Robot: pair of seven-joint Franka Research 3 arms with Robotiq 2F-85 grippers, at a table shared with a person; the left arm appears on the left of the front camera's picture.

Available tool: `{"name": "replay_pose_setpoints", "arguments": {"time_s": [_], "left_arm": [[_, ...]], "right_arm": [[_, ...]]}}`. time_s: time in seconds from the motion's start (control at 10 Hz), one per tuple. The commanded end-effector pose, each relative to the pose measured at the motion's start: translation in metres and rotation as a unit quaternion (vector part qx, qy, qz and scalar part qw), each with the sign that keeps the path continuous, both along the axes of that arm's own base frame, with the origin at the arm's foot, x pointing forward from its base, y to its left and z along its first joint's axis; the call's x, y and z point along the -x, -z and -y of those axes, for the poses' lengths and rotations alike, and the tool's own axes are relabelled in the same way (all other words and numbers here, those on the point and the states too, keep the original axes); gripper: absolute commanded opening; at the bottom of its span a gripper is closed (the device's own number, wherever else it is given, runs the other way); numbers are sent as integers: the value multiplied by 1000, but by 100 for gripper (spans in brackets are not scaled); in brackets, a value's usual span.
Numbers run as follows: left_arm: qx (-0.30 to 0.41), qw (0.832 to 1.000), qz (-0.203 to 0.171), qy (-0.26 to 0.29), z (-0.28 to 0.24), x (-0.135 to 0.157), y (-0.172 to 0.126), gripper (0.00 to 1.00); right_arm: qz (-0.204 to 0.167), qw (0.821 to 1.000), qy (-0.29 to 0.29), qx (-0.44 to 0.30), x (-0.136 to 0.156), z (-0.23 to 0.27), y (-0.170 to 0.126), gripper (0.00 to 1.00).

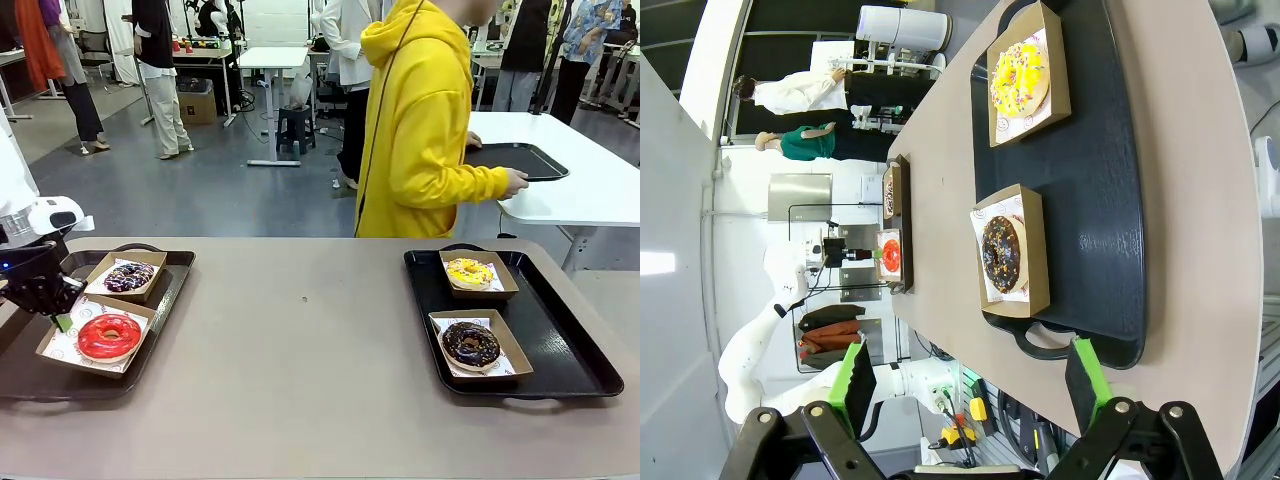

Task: Individually package the donuts and arrange them on the tray.
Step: Place the picked Paper togo box on the Handle tray.

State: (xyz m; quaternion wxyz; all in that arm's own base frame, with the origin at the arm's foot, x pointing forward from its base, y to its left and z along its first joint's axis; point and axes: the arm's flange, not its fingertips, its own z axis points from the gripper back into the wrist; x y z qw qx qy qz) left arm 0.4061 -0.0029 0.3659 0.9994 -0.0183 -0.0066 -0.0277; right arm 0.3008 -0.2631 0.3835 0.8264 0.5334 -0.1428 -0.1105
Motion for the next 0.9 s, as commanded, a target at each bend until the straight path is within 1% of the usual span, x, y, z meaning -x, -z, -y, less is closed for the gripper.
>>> {"name": "replay_pose_setpoints", "arguments": {"time_s": [0.0, 0.1, 0.2, 0.3, 0.4, 0.6, 0.7, 0.8], "left_arm": [[-1, 1000, 8, 6, -7, -5, 6, 1], [-2, 1000, 6, 8, -7, -5, 7, 26], [-1, 1000, 7, 10, -7, -3, 8, 59], [-2, 1000, 6, 13, -7, -5, 5, 85], [-1, 1000, 7, 12, -8, -3, 5, 100], [-1, 1000, 8, 13, -9, -3, 2, 100], [1, 1000, 9, 12, -9, -1, 1, 90], [2, 1000, 9, 15, -9, -2, 0, 99]], "right_arm": [[-2, 1000, 3, -7, 0, 0, -2, 100], [-2, 1000, 3, -7, 0, 0, -2, 100], [-2, 1000, 3, -7, 0, 0, -2, 100], [-2, 1000, 3, -7, 0, 0, -2, 100], [-2, 1000, 3, -7, 0, 0, -2, 100], [-2, 1000, 3, -7, 0, 0, -2, 100], [-2, 1000, 3, -7, 0, 0, -2, 100], [-2, 1000, 3, -7, 0, 0, -2, 100]]}}
